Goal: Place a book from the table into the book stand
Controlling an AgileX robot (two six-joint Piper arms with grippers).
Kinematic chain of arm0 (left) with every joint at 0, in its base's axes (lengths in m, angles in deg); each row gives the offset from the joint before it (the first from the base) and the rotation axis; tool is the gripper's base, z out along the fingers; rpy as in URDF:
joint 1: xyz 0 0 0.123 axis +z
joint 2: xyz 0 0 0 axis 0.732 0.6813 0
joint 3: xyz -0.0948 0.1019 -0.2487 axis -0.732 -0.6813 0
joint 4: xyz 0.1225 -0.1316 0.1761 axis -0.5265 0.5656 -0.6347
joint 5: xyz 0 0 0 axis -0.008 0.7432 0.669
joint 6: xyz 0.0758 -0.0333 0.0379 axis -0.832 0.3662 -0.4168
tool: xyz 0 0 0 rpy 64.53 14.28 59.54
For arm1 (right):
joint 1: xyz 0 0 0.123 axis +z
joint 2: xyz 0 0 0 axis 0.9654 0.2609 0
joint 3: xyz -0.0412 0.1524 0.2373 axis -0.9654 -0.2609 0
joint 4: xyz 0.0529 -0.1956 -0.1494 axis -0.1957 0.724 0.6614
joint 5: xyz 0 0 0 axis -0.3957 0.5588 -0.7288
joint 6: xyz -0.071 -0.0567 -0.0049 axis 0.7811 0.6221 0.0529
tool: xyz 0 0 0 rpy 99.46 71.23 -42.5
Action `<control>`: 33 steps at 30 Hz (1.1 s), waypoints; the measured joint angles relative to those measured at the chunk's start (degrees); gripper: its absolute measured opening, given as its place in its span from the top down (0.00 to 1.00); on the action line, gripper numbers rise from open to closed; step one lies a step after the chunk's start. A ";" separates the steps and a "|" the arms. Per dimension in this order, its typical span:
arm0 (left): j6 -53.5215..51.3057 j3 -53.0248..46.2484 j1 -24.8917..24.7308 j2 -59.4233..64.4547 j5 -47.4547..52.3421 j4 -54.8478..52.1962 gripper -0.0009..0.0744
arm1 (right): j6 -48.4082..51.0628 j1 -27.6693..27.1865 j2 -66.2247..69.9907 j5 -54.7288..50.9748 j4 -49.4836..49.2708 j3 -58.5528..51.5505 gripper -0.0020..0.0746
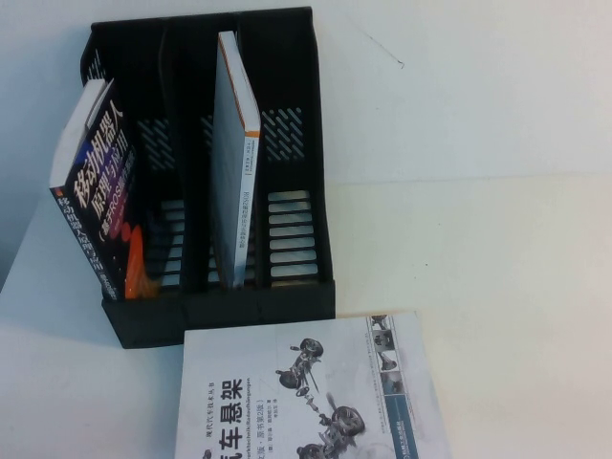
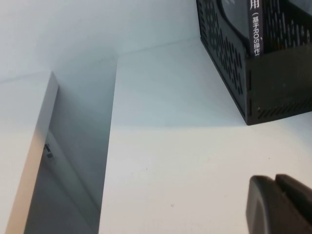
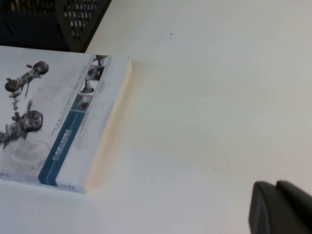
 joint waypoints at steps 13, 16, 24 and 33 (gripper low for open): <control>0.00 0.00 0.00 0.00 0.21 0.34 0.99 | 0.00 0.00 0.00 0.00 0.00 0.00 0.96; 0.00 0.00 0.00 0.00 0.21 0.34 0.99 | 0.00 0.00 0.00 0.00 0.00 0.00 0.96; 0.00 0.00 0.00 0.00 0.24 0.34 0.99 | 0.00 0.00 -0.63 1.70 4.11 -1.97 0.96; 0.00 0.00 0.00 0.00 0.24 0.34 0.99 | -0.76 -2.30 -7.28 21.59 4.75 -16.34 0.96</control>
